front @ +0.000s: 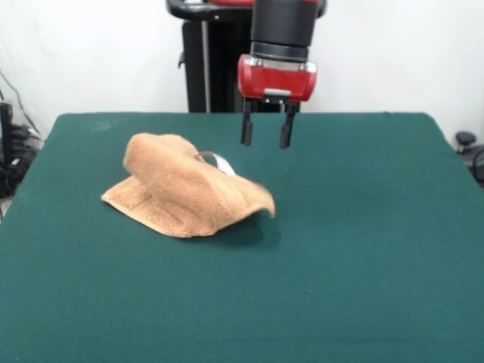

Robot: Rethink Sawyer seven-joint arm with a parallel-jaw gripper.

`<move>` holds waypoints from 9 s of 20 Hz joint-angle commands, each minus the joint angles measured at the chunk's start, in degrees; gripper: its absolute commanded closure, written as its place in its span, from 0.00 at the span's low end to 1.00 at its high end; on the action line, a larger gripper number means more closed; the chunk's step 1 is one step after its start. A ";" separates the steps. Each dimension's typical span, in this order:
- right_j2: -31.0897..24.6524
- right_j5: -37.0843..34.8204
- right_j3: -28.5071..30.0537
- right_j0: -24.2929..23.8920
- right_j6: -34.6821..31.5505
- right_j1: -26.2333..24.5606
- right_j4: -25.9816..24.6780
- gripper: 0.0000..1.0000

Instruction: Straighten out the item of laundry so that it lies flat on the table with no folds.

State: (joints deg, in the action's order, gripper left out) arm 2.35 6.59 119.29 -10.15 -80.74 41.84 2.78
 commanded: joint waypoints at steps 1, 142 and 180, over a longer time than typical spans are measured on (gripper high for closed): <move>-5.08 -5.04 2.18 0.47 -13.41 -1.09 1.95 0.00; -5.65 -9.09 16.24 -9.53 -12.63 10.92 -4.48 1.00; -0.06 -36.16 -28.25 0.39 -10.75 -4.16 -4.09 1.00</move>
State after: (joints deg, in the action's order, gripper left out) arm 3.52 -24.22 98.45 -12.41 -80.74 46.46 -2.03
